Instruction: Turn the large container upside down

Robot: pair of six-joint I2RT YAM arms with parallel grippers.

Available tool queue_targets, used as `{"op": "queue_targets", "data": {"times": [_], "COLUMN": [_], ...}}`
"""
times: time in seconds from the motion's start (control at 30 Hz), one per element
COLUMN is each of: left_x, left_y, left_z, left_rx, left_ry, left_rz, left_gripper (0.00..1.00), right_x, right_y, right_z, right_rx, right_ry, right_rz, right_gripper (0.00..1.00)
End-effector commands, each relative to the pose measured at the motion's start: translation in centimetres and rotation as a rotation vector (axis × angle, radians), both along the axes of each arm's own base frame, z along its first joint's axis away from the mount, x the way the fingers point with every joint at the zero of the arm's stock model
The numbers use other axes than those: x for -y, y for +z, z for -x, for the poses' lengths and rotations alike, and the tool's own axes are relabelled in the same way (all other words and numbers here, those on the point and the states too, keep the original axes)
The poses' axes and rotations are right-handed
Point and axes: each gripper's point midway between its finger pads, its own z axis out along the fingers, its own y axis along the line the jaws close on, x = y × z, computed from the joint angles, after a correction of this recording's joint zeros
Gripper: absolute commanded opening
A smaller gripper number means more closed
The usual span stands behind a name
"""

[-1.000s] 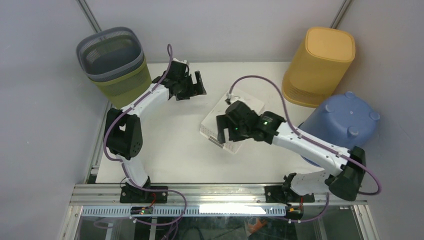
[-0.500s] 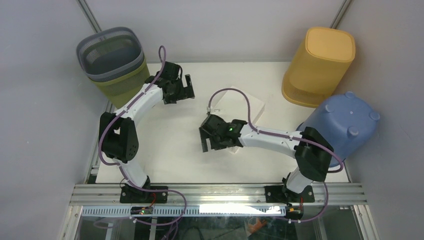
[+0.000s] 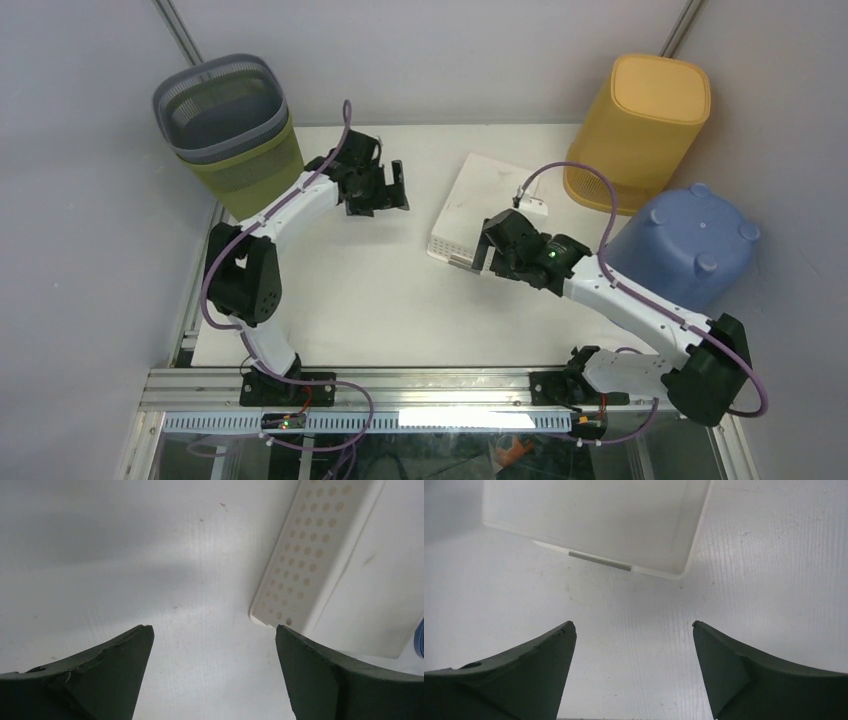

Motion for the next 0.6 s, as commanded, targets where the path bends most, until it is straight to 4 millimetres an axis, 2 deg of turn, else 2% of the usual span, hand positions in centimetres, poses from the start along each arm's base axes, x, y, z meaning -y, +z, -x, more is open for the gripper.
{"op": "queue_targets", "data": {"times": [0.0,0.17,0.33,0.5,0.57], "left_x": [5.7,10.1,15.4,19.4,21.3], "left_y": [0.8,-0.8,-1.6,-2.0,-2.0], "left_z": [0.7,1.5,3.1,3.8,3.8], "left_rx": [0.039,0.015,-0.046,-0.075,-0.082], "left_ry": [-0.165,-0.254,-0.343,-0.355,-0.359], "left_rz": [0.049,0.090,0.243,0.303,0.333], "left_gripper": [0.97,0.94,0.78,0.69,0.68], "right_x": [0.2,1.1,3.1,5.2,5.8], "right_y": [5.3,10.1,13.8,15.5,15.6], "right_z": [-1.9,-2.2,-1.6,-0.5,-0.1], "right_rx": [0.155,0.240,0.321,0.366,0.368], "right_ry": [-0.037,-0.001,-0.033,-0.069,-0.083], "right_rz": [-0.046,-0.023,-0.031,-0.038,-0.034], "right_gripper": [0.91,0.90,0.90,0.91,0.90]}}
